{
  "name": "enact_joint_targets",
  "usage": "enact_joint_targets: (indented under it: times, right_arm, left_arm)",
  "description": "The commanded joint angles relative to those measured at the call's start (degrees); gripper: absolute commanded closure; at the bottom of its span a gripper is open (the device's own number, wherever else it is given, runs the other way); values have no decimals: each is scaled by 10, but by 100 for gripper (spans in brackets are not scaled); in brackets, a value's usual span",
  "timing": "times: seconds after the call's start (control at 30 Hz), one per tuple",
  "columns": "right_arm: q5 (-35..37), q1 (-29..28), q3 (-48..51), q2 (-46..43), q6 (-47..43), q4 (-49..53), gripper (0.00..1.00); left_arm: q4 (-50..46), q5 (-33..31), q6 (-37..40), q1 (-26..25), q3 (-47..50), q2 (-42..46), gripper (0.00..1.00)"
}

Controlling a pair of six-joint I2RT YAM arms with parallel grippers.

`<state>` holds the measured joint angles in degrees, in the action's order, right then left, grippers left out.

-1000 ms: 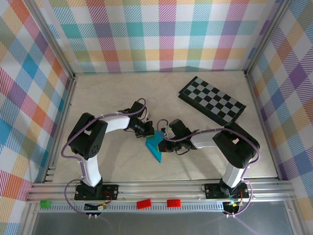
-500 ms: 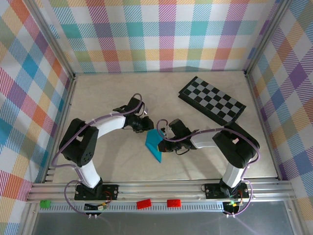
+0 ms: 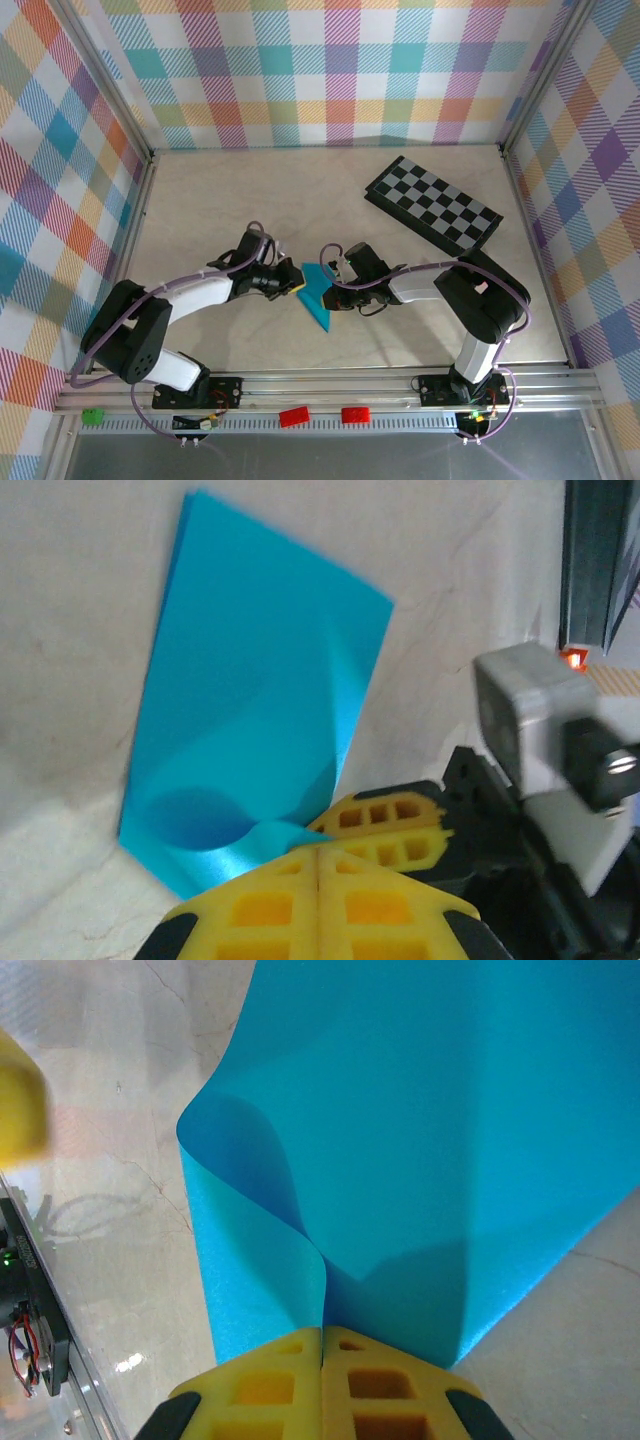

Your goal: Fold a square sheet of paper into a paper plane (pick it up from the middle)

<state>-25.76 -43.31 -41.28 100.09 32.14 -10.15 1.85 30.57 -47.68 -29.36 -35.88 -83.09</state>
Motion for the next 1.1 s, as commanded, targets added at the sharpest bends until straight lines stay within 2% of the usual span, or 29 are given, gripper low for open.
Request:
enact_joint_targets:
  times: [0.0,0.2,0.3,0.87,1.07]
  right_arm:
    - [20,2,2,12,-8,24,96]
    - [23,2,6,11,-3,17,96]
    - [23,2,8,11,-2,17,96]
    - [23,2,18,12,5,5,96]
    - [22,2,20,12,7,2,96]
  left_arm:
    - [86,38,-56,-17,17,6,97]
    - [142,58,-86,-29,35,-30,97]
    - [141,57,-85,-36,34,-46,99]
    - [68,15,-40,-45,66,-59,100]
    - [-11,-19,1,-45,54,-55,100]
